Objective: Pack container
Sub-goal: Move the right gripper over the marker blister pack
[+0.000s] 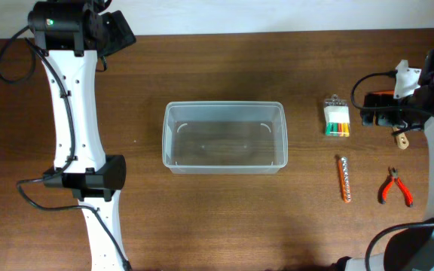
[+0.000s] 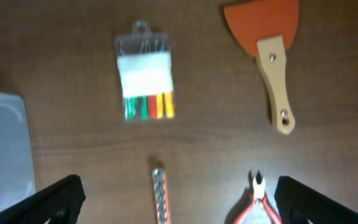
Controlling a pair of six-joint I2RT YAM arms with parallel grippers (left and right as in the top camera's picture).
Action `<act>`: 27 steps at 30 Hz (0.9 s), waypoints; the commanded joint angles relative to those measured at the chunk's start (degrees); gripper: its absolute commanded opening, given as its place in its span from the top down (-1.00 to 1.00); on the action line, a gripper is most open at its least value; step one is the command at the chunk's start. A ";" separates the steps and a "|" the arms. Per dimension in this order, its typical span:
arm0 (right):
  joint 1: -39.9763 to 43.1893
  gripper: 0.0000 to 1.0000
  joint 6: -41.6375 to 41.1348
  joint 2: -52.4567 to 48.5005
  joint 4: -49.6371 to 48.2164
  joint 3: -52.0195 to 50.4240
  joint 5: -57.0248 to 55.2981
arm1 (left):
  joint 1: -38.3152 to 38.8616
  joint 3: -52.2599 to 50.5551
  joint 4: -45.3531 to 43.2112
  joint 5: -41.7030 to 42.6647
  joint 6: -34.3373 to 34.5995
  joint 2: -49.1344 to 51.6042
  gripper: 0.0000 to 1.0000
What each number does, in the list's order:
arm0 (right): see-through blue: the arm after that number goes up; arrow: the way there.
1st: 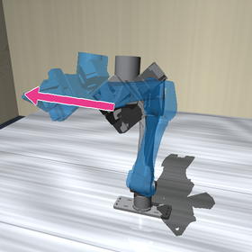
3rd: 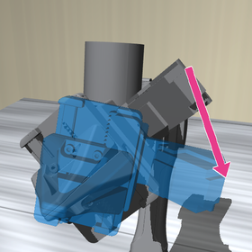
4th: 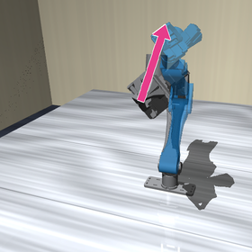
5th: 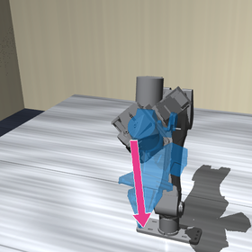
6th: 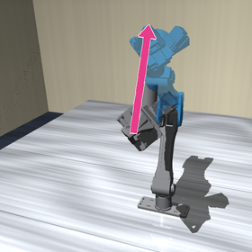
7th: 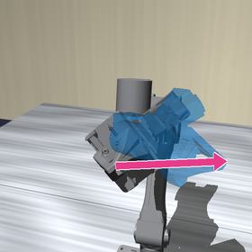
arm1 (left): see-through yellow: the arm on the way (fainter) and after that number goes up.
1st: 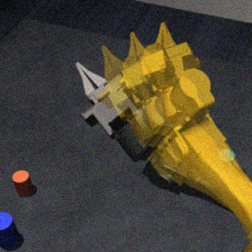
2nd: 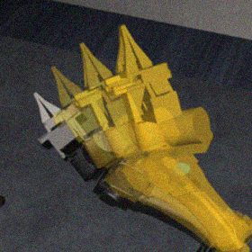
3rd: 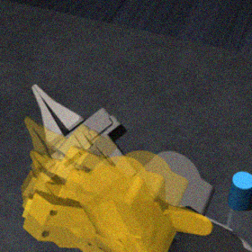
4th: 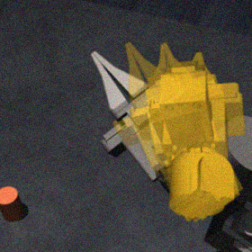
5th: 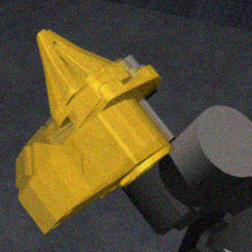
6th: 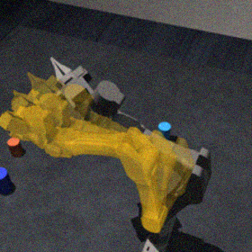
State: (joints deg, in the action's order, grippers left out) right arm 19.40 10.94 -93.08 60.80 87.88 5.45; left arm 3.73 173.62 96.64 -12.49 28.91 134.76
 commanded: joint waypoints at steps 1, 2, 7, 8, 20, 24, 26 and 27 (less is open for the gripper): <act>-0.39 -0.97 2.56 -0.66 -1.77 1.27 1.27 | -0.15 0.63 0.04 -0.44 -0.52 -1.38 -0.99; -0.39 -0.97 4.09 -1.18 -2.05 1.27 1.22 | -0.13 0.63 0.04 -0.44 -0.52 -1.38 -0.99; -1.42 -0.97 5.57 -7.19 -1.14 1.38 -1.03 | -0.13 0.63 0.02 -0.44 -0.52 -1.38 -0.98; -1.75 -0.97 5.57 -8.20 -0.33 1.42 -1.18 | -0.13 0.63 0.04 -0.44 -0.52 -1.38 -0.98; -5.97 -0.97 9.81 -18.78 0.72 1.44 -1.53 | -0.15 0.63 0.02 -0.44 -0.52 -1.38 -0.98; -6.38 -0.97 8.17 -19.89 -4.37 1.46 -0.92 | -0.13 0.63 0.04 -0.42 -0.52 -1.38 -0.99; -6.36 -0.97 7.61 -20.41 -6.88 1.44 0.46 | -0.13 0.63 0.04 -0.44 -0.52 -1.38 -0.99; -6.38 -0.97 7.41 -20.61 -7.74 1.46 1.07 | -0.13 0.63 0.02 -0.44 -0.52 -1.38 -0.99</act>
State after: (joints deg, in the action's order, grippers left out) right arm 13.28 19.35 -112.73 54.52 88.40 4.64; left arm 3.73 173.62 96.64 -12.49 28.91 134.76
